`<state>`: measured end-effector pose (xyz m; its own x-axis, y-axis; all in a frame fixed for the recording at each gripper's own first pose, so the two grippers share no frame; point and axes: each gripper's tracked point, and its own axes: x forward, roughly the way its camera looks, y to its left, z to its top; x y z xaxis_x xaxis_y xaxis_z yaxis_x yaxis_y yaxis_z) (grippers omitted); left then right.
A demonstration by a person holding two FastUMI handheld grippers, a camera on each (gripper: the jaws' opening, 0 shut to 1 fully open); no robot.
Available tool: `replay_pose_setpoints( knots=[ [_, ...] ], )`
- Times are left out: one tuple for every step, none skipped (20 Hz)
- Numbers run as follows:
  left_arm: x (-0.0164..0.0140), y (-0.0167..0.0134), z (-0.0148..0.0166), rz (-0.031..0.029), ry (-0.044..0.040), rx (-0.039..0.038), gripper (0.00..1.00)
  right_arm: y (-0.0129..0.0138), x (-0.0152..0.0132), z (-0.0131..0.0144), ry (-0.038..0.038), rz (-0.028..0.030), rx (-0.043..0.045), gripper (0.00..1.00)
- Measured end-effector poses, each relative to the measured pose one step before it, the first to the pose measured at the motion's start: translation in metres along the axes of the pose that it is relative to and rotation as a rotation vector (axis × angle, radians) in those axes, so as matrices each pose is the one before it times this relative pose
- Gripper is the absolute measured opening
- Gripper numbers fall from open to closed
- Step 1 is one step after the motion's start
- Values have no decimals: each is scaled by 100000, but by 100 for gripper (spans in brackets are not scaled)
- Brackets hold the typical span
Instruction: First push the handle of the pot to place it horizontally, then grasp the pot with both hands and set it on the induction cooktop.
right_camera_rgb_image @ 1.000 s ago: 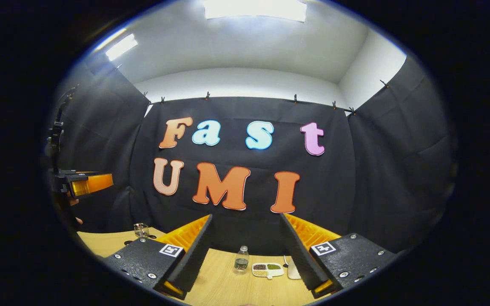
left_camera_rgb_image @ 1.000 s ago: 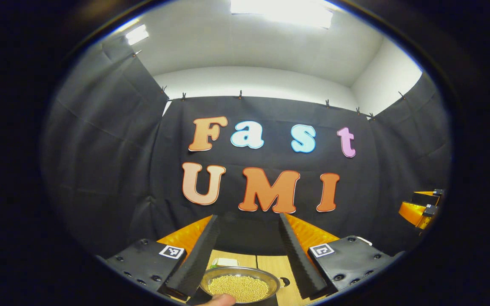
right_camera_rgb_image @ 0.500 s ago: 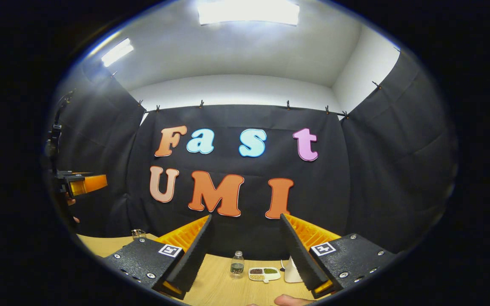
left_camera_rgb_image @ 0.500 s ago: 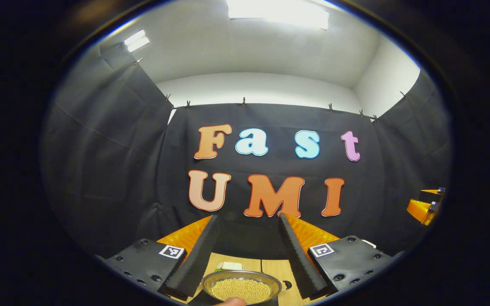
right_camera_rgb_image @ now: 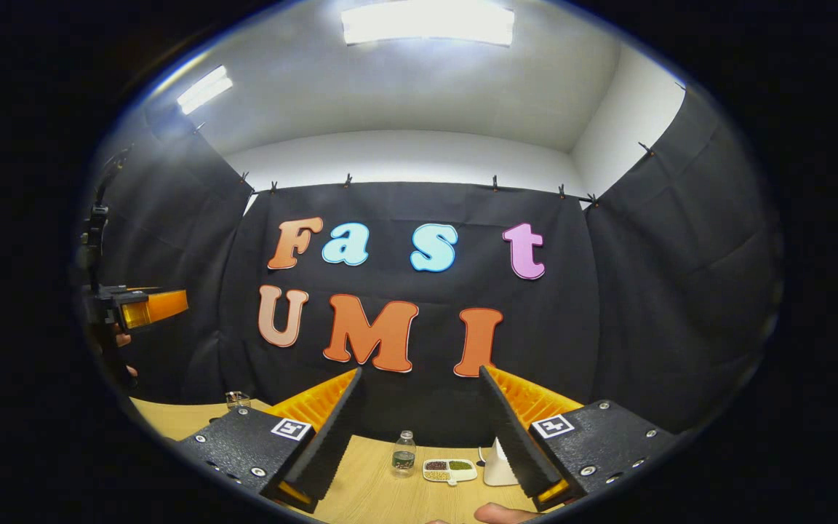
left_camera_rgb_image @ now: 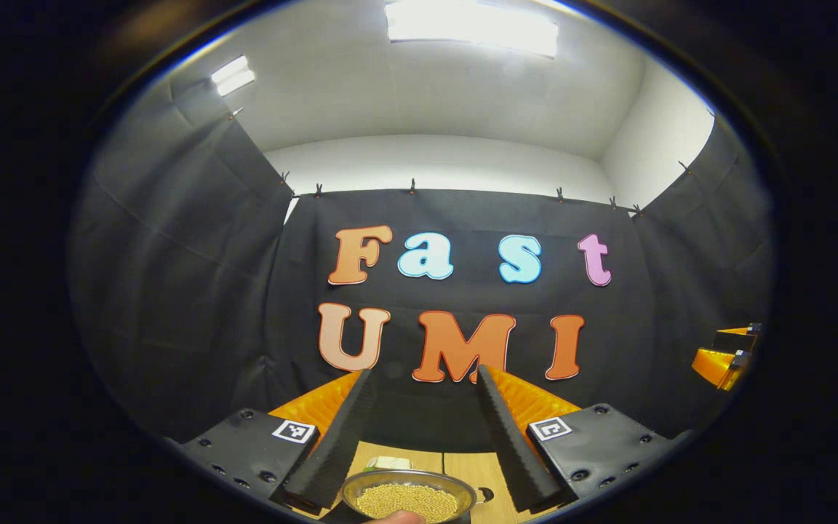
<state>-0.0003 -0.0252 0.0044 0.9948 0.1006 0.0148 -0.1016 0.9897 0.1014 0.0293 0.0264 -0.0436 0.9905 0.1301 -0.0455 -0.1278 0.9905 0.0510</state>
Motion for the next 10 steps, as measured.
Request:
replay_pose_setpoints(
  knots=[
    [-98,-70,-54,-599,508,-27,93,-37,80,-138,337,0,321,95],
    [-53,101,65,473,-121,-98,92,14,-44,-196,560,260,351,95],
    [4,4,100,192,-374,76,93,-8,-37,-139,266,465,194,95],
    [23,-58,174,381,-253,-55,94,113,-90,-33,2,307,-120,95],
    [-37,-38,109,165,-176,43,93,-98,14,74,-172,28,-243,95],
    [-49,21,115,550,-511,-108,92,93,-56,86,-407,251,-429,95],
    [-33,-71,-61,206,-132,21,92,81,-21,88,-396,240,-404,95],
    [-76,10,-46,194,-57,18,92,148,-55,204,-480,419,-314,95],
    [-17,-30,-7,41,62,18,94,92,-64,108,-399,326,-209,95],
    [-58,18,-30,41,69,107,94,76,-47,132,-285,141,140,95]
  ],
)
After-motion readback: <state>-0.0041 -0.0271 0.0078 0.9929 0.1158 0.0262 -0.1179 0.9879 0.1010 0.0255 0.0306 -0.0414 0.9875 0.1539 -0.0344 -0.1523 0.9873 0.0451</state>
